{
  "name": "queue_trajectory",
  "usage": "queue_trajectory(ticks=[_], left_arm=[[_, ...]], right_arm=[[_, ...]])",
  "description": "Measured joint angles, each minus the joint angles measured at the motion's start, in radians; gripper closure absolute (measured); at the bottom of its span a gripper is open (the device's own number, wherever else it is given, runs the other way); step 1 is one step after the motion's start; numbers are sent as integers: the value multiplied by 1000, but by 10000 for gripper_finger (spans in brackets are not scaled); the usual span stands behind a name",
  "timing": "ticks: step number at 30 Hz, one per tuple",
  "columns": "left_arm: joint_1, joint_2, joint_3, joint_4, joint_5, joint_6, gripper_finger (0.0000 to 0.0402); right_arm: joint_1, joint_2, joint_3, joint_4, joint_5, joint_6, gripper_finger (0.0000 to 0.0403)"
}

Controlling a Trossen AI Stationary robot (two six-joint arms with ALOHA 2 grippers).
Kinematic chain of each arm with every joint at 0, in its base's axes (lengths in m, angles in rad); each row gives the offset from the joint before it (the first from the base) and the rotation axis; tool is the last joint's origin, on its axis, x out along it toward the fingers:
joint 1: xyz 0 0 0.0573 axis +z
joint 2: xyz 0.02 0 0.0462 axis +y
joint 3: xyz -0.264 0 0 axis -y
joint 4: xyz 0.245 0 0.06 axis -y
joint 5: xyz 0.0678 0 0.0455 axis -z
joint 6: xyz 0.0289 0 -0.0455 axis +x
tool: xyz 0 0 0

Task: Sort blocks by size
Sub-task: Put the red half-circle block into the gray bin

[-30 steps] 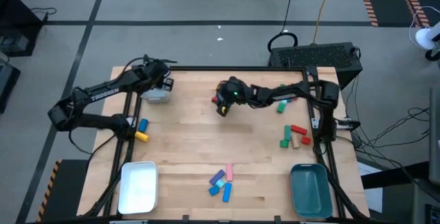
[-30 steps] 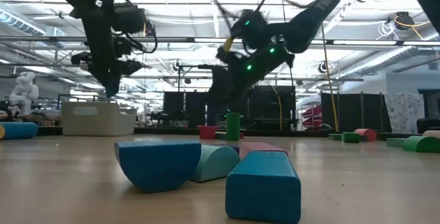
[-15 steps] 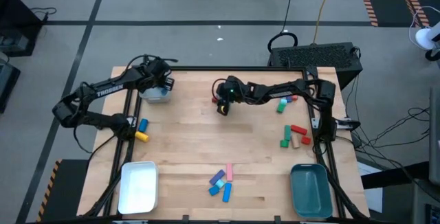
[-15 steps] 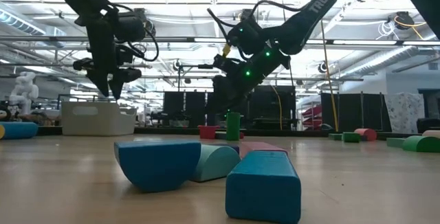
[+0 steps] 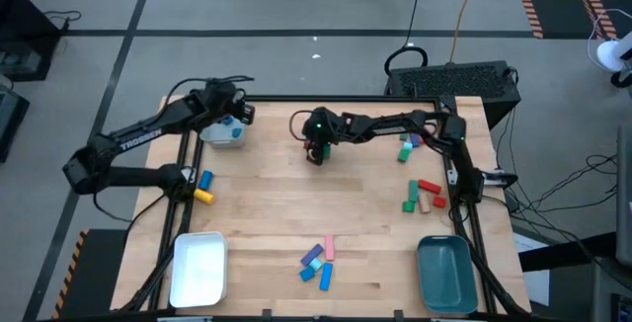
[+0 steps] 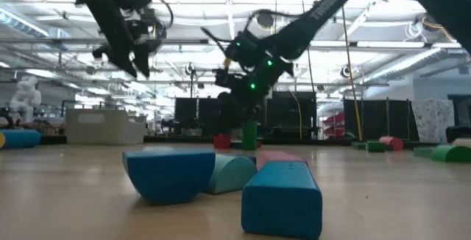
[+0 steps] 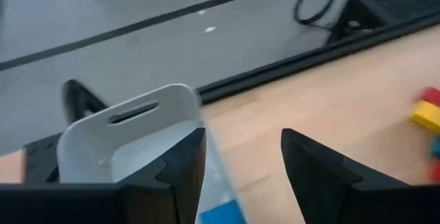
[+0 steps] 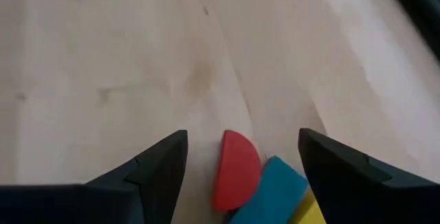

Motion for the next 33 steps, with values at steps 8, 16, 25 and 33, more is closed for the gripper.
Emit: queue_trajectory(ticks=[8, 16, 25, 33], left_arm=[[-59, -31, 0, -2, 8, 7, 210], [-113, -32, 0, -2, 8, 7, 210], [-201, -32, -52, 98, 105, 164, 210], [-288, -32, -142, 290, 200, 287, 210]], right_arm=[[-1, 20, 25, -92, 9, 14, 170], [-2, 20, 25, -93, 10, 16, 277], [13, 3, 23, -105, -4, 48, 359], [61, -106, 23, -94, -5, 37, 351]])
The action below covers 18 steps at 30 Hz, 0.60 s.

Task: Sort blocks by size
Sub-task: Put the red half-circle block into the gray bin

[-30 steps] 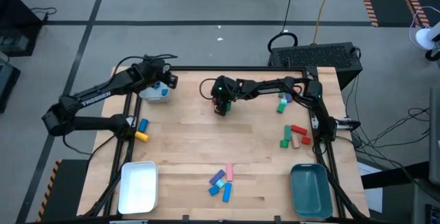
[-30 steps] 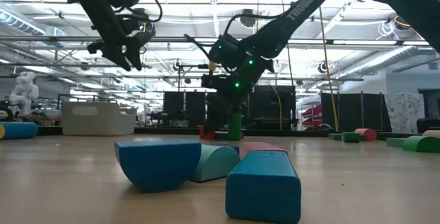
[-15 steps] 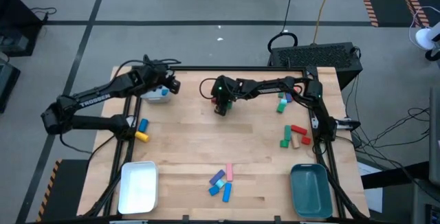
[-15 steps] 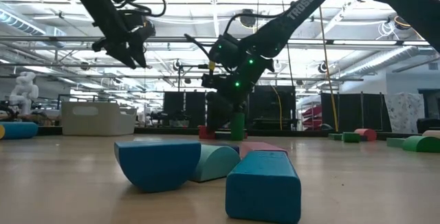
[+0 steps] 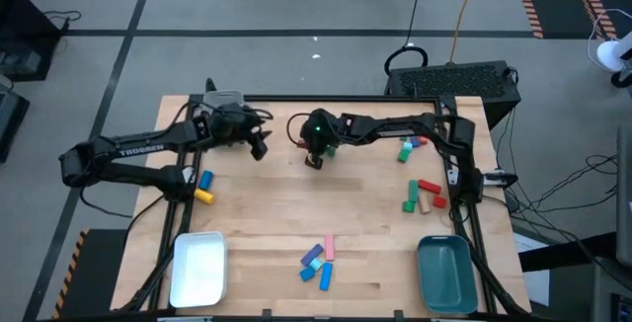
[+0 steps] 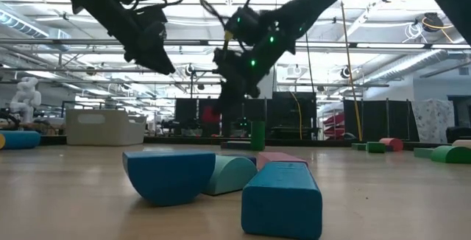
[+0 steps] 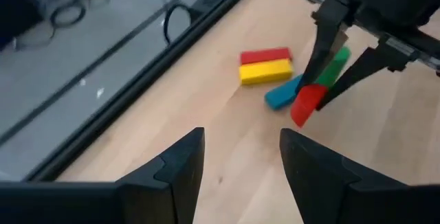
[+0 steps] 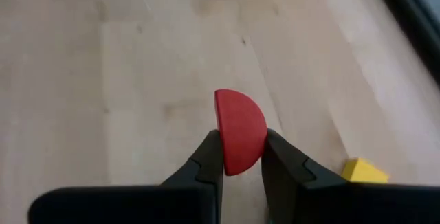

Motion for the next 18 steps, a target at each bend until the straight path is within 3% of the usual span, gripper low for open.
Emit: queue_trajectory(ticks=[10, 18], left_arm=[[-143, 0, -50, 138, 75, 231, 210], [-268, 13, -50, 148, 78, 583, 210]], right_arm=[[43, -68, 0, 29, -2, -20, 351], [44, -80, 0, 62, -261, 36, 352]])
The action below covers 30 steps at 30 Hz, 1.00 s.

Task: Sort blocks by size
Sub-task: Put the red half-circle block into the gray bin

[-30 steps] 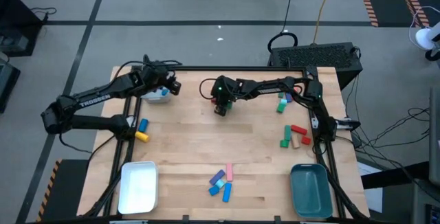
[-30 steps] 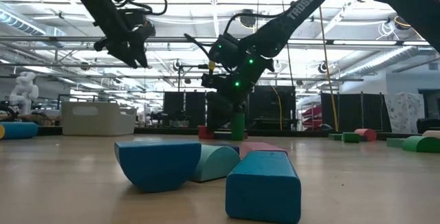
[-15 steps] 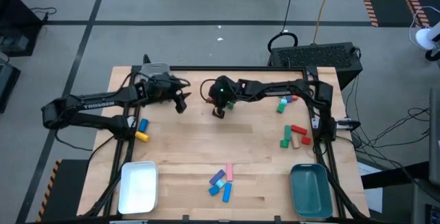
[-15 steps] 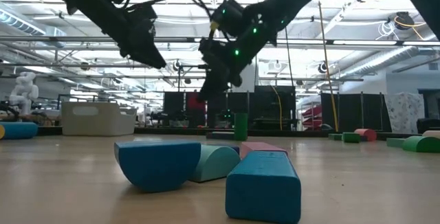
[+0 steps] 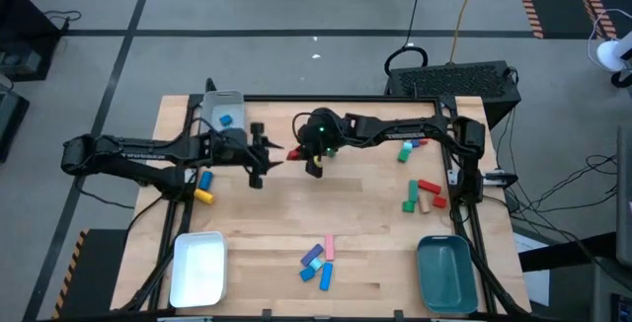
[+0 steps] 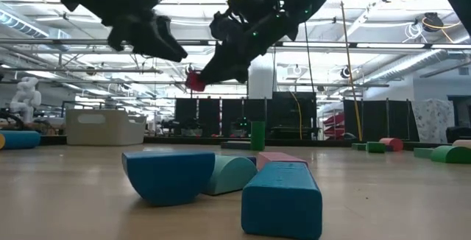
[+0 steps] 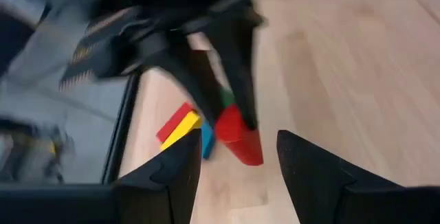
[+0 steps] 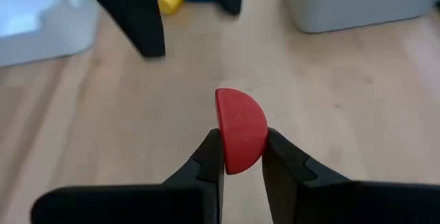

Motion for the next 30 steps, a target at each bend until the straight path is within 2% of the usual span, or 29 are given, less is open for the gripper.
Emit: queue_trajectory(ticks=[3, 7, 13, 20, 27, 30], left_arm=[[-25, 12, 0, 18, 0, 93, 210], [-41, 32, 0, 12, 0, 122, 210], [-44, 53, 0, 11, -5, 147, 210], [-44, 58, 0, 35, -26, 211, 210], [-82, 65, 0, 54, -45, 303, 210], [-110, 66, 0, 83, -102, 346, 210]], right_arm=[[0, 0, 0, 12, -27, 19, 352], [-2, 0, 0, 25, -37, 51, 352], [-18, 2, -1, 77, -197, 127, 347], [-19, 2, -1, 95, -215, 155, 345], [-27, 2, -1, 149, -322, 249, 345], [-32, 2, -1, 161, -323, 277, 345]])
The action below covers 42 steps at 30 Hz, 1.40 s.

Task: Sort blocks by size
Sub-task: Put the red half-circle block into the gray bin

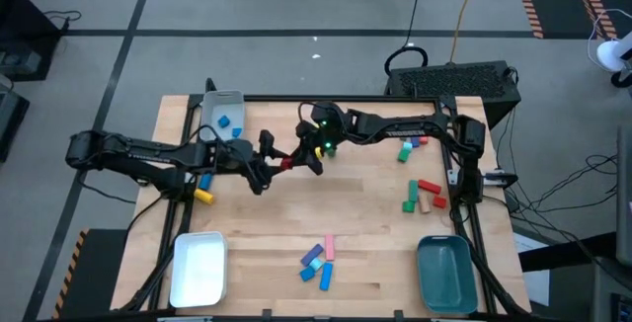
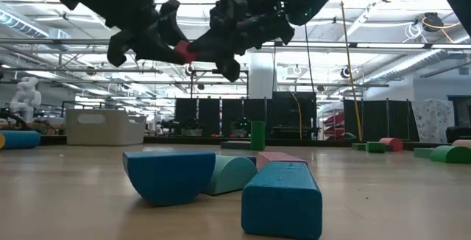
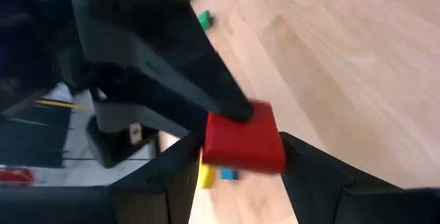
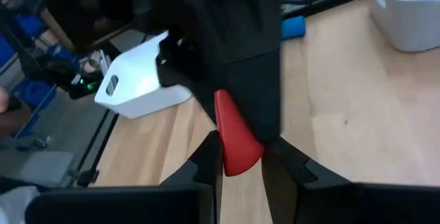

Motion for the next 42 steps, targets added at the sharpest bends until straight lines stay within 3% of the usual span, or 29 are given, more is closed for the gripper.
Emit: queue_trajectory(ticks=[3, 15, 26, 36, 42], left_arm=[[-28, 0, 0, 26, -58, 41, 210], [-46, 1, 0, 49, -87, 47, 212], [-43, 0, 3, 20, -116, -50, 280], [-44, -1, 2, 9, -157, -75, 288], [-44, -1, 2, 10, -164, -97, 324]], right_arm=[[-9, 0, 0, 2, -13, 27, 345], [-14, 0, 0, 2, -14, 51, 345], [-12, 0, 0, 6, 0, 33, 341], [-5, 0, 0, 36, -7, 7, 300], [-7, 0, 0, 49, -10, 6, 315]])
